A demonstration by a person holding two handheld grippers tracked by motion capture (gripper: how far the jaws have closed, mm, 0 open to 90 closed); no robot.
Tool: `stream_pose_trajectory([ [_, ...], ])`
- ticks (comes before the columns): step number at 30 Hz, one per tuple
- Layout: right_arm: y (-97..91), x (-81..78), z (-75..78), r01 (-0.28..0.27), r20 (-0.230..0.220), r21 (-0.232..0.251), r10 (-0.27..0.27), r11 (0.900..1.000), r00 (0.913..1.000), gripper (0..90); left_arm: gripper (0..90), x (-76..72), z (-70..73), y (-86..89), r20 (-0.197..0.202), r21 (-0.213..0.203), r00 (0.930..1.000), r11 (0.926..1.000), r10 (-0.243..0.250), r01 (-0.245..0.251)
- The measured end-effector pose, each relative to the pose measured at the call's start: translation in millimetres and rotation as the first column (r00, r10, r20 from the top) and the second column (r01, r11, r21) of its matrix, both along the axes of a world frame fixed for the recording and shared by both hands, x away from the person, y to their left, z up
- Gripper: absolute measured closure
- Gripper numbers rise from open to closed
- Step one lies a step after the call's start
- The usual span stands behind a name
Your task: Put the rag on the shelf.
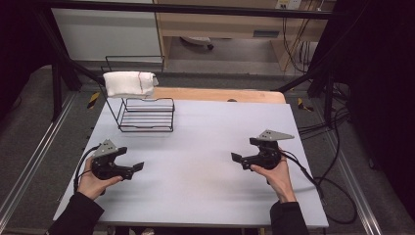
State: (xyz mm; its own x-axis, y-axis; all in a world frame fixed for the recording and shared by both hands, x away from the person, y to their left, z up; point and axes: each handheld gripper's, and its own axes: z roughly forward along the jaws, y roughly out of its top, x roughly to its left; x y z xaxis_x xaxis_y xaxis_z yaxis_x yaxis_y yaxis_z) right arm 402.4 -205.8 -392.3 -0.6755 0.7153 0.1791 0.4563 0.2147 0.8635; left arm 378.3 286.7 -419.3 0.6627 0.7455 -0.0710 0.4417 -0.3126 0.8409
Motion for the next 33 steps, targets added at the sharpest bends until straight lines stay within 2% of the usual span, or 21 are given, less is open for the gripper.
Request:
stream_pose_trajectory([
  [3,-10.5,-6.2,-9.2,0.005,-0.014,0.009,-0.005,0.9999,0.9999,0.4,7.6,-2.4,-3.9,0.5,-0.003,0.006,1.0,1.0,-0.006,0.006],
  [8,-25.1,-16.1,-23.1,0.012,-0.042,-0.001,-0.012,0.9999,0.9991,0.3,7.6,-4.2,-9.5,1.5,-0.008,0.01,0.9999,0.9999,-0.013,0.013],
  [13,-37.3,-22.6,-34.1,0.018,-0.052,-0.011,-0.019,0.9998,0.9985,0.3,7.6,-6.0,-13.6,3.3,-0.012,0.017,0.9998,0.9997,-0.015,0.016],
  [19,-52.3,-30.5,-43.3,0.043,-0.059,0.002,-0.043,0.9991,0.9973,0.3,7.6,-9.2,-17.1,6.4,-0.006,0.023,0.9999,0.9996,-0.015,0.015],
  [24,-60.2,-35.6,-48.4,0.063,-0.072,0.011,-0.062,0.998,0.9955,0.4,7.6,-10.2,-19.0,7.6,-0.006,0.026,0.9998,0.9995,-0.019,0.019],
  [33,-60.2,-37.6,-50.9,0.057,-0.074,-0.001,-0.057,0.9984,0.9956,0.4,7.6,-10.6,-20.0,7.8,-0.009,0.025,0.9997,0.9994,-0.022,0.023],
])
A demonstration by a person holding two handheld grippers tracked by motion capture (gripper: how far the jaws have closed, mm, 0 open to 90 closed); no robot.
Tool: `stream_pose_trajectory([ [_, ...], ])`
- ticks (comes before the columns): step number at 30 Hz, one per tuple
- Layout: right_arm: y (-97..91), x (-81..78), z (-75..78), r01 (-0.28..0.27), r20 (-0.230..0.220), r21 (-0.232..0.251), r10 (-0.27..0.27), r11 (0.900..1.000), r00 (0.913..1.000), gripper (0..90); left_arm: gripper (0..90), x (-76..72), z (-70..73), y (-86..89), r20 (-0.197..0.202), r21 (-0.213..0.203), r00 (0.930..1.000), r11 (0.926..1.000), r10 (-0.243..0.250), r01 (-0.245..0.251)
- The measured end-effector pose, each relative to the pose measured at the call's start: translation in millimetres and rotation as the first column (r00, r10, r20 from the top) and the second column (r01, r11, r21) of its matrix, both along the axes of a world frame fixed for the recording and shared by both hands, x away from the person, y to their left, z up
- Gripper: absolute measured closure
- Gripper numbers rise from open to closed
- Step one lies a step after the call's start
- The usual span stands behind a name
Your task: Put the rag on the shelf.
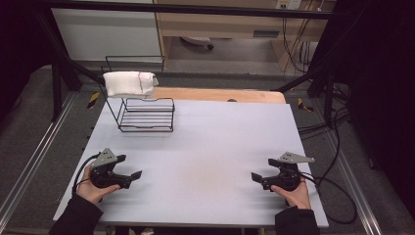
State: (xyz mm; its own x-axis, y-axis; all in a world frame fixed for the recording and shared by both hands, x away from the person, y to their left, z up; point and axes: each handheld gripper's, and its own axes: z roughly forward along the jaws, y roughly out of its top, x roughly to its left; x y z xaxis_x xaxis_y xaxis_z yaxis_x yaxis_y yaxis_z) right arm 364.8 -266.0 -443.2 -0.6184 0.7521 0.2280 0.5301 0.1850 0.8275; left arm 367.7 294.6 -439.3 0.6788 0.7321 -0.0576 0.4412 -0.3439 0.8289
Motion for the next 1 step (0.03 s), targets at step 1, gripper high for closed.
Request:
stream_pose_trajectory([
  [1,0.0,-0.3,0.1,-0.002,-0.004,-0.002,0.002,1.0,1.0,0.4,7.6,0.0,-0.2,0.0,-0.001,0.001,1.0,1.0,-0.001,0.001],
])
